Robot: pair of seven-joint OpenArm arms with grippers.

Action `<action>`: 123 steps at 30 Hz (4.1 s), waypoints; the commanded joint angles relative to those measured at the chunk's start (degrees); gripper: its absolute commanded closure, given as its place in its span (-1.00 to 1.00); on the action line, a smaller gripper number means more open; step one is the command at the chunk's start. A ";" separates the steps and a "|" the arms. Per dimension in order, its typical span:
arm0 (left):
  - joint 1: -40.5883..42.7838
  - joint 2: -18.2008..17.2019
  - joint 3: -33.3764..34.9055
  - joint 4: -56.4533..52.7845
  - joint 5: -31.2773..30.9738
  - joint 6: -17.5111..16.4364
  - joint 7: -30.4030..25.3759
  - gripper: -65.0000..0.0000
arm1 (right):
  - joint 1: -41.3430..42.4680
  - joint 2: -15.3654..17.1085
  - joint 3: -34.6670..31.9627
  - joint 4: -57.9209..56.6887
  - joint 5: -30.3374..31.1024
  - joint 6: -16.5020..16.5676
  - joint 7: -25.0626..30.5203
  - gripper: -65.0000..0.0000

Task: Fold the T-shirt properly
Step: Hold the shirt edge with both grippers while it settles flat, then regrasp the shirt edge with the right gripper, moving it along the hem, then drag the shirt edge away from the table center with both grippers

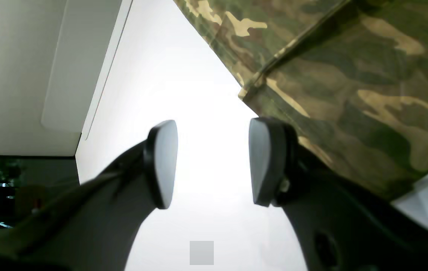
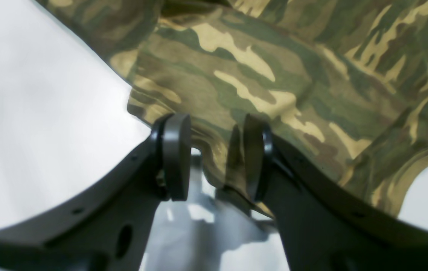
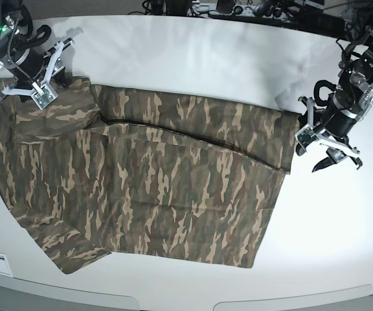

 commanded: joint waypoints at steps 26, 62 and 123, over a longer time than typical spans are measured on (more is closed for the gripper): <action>-0.63 -1.07 -0.66 0.79 0.37 0.68 -1.09 0.04 | 2.32 0.72 0.50 0.79 -9.20 -6.12 11.52 1.00; -0.61 -1.09 -0.66 0.79 0.37 3.78 0.48 0.04 | 32.50 -7.56 -3.02 -22.51 -5.84 -11.93 11.50 1.00; -8.79 10.01 -0.59 -8.76 -14.91 -19.67 11.19 1.00 | 17.86 -2.78 -2.36 -25.00 -10.03 -7.72 -6.62 1.00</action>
